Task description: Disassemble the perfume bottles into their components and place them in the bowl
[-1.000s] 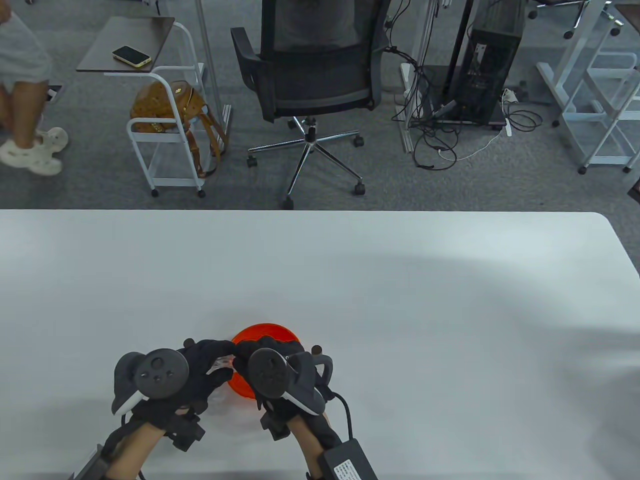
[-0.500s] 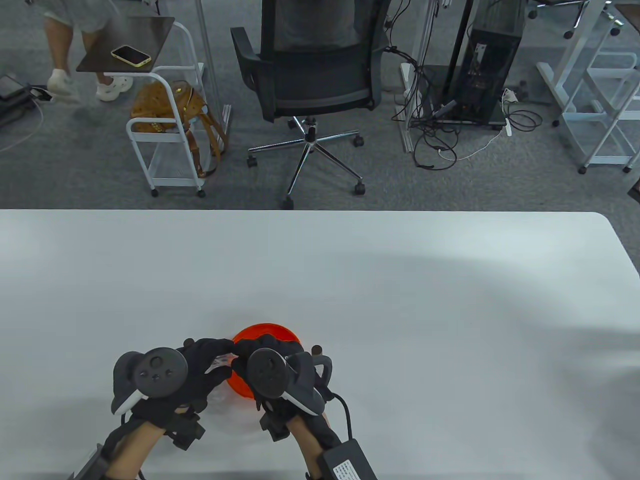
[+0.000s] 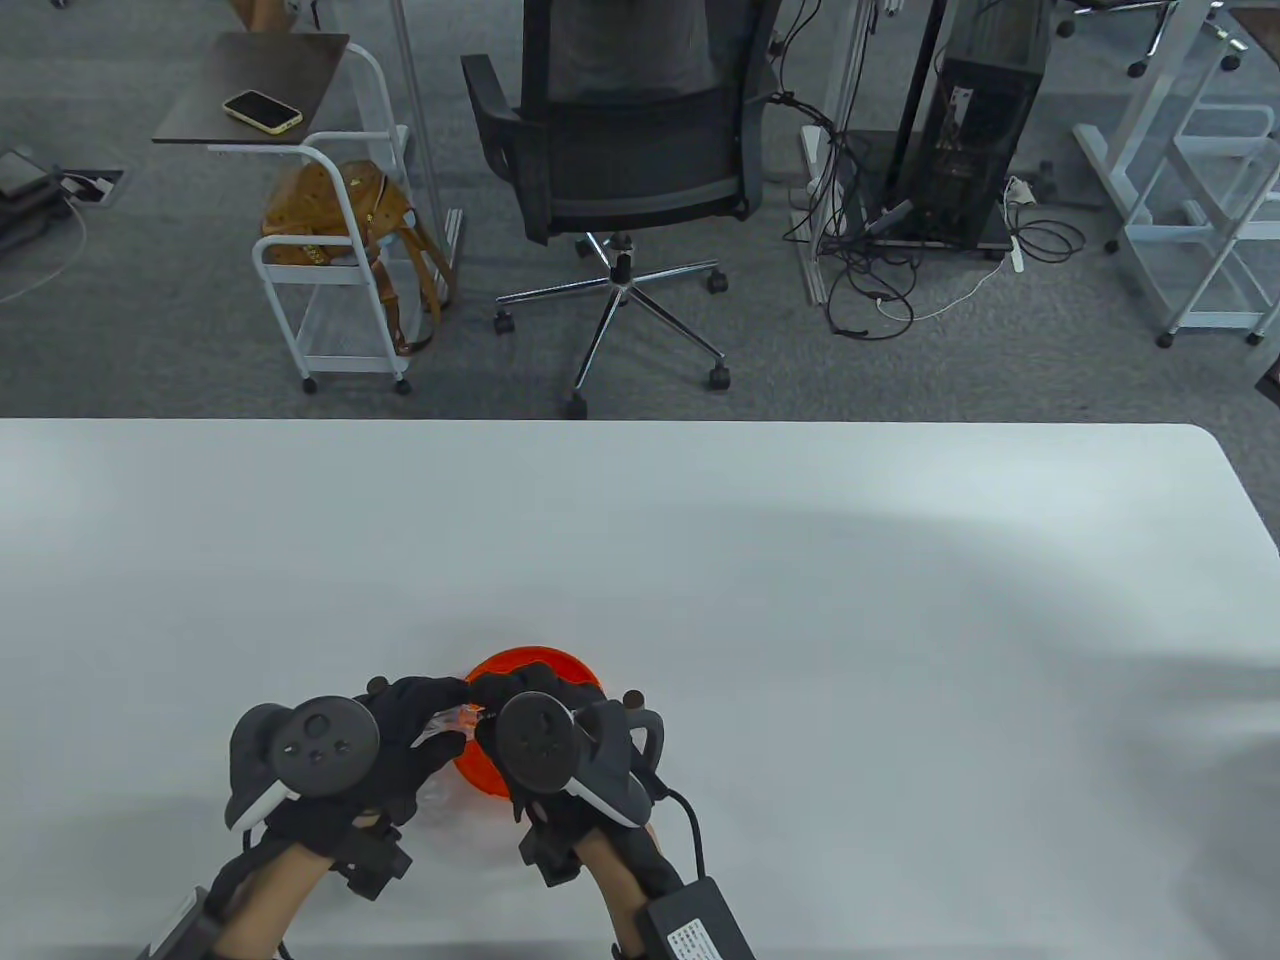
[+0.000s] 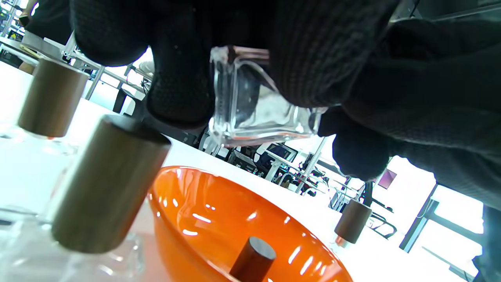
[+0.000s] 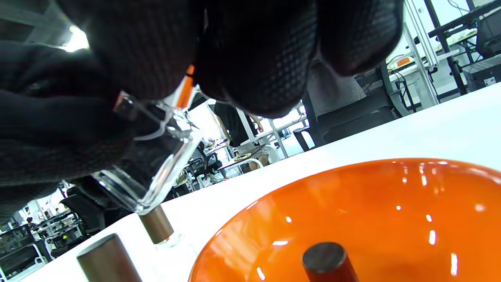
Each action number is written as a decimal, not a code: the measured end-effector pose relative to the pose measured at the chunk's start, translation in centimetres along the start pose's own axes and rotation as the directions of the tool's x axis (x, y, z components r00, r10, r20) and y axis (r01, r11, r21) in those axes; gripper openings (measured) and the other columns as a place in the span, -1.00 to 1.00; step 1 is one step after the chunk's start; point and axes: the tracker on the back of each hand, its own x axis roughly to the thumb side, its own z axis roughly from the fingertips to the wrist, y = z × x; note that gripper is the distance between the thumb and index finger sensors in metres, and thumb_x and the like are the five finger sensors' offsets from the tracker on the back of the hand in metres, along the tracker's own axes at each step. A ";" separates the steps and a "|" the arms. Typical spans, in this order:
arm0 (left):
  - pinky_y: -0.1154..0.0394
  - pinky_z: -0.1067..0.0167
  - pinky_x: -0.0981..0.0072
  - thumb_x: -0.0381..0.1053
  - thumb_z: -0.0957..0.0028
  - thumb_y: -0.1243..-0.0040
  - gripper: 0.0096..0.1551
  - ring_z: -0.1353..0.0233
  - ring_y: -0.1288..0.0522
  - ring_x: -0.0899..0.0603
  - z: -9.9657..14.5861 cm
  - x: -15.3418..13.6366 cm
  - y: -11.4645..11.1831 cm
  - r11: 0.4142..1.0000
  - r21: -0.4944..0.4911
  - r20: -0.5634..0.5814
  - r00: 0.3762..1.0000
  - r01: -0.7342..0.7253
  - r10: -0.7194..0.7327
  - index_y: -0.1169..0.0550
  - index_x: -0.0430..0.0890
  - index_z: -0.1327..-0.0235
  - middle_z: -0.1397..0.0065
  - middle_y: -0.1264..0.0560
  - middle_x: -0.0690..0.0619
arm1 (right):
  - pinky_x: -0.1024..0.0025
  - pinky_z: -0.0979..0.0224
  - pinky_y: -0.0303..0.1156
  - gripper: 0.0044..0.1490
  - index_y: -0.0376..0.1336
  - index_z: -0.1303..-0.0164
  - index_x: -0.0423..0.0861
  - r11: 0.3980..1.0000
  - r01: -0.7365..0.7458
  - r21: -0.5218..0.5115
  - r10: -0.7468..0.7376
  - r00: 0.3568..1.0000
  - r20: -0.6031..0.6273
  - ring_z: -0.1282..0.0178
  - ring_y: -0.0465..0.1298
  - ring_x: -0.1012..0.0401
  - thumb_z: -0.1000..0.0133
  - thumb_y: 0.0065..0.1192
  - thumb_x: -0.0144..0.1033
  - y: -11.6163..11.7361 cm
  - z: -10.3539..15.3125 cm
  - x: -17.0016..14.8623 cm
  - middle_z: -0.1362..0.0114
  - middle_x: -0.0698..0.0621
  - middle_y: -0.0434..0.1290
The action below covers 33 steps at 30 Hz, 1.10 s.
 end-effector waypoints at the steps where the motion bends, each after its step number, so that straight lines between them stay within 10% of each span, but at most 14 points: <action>1: -0.51 -0.24 -0.21 0.02 0.11 -0.43 -0.40 -0.15 -0.76 -0.21 0.0 0.0 0.0 1.000 0.000 0.000 1.000 0.001 -0.001 -0.63 -0.03 -0.25 -0.30 -0.69 -0.11 | 0.02 -0.28 0.55 -0.43 0.41 -0.11 0.16 1.000 -0.014 -0.010 0.014 1.000 0.000 0.13 0.72 0.33 0.14 0.42 -0.05 0.0 0.0 0.0 -0.16 0.12 0.60; 14: -0.51 -0.24 -0.21 0.02 0.11 -0.43 -0.40 -0.16 -0.76 -0.21 0.0 0.0 -0.1 1.000 -0.014 0.005 1.000 0.008 -0.008 -0.63 -0.03 -0.26 -0.30 -0.70 -0.12 | 0.03 -0.27 0.56 -0.46 0.43 -0.07 0.17 1.000 0.005 0.014 -0.005 1.000 0.001 0.16 0.73 0.32 0.15 0.40 -0.03 0.0 -0.1 -0.2 -0.12 0.12 0.63; 21: -0.51 -0.23 -0.22 0.02 0.11 -0.43 -0.39 -0.15 -0.76 -0.22 0.0 -1.1 0.8 0.999 0.037 -0.122 0.992 0.026 -0.022 -0.63 -0.04 -0.26 -0.29 -0.70 -0.12 | -0.02 -0.29 0.53 -0.45 0.40 -0.10 0.16 0.982 -0.094 -0.164 0.086 0.995 -0.054 0.09 0.71 0.28 0.13 0.42 -0.09 -3.9 0.1 -1.8 -0.20 0.09 0.59; 27: -0.50 -0.24 -0.22 -0.02 0.10 -0.44 -0.38 -0.17 -0.75 -0.23 0.0 -1.4 0.9 0.999 0.026 -0.137 0.990 0.030 -0.026 -0.61 -0.04 -0.30 -0.31 -0.69 -0.11 | -0.01 -0.30 0.53 -0.44 0.43 -0.08 0.17 0.791 -0.611 -0.006 0.611 0.791 -0.003 0.08 0.72 0.29 0.16 0.47 -0.05 1.5 -0.4 -0.1 -0.17 0.15 0.63; 33: -0.50 -0.27 -0.23 -0.05 0.11 -0.45 -0.38 -0.19 -0.76 -0.22 0.0 -1.1 0.7 0.998 0.003 -0.129 0.990 0.059 -0.058 -0.63 0.03 -0.31 -0.32 -0.69 -0.09 | -0.10 -0.40 0.42 -0.46 0.45 -0.04 0.21 0.697 -0.715 0.062 0.713 0.699 0.050 -0.09 0.65 0.22 0.18 0.47 0.00 4.1 -1.0 0.0 -0.17 0.20 0.64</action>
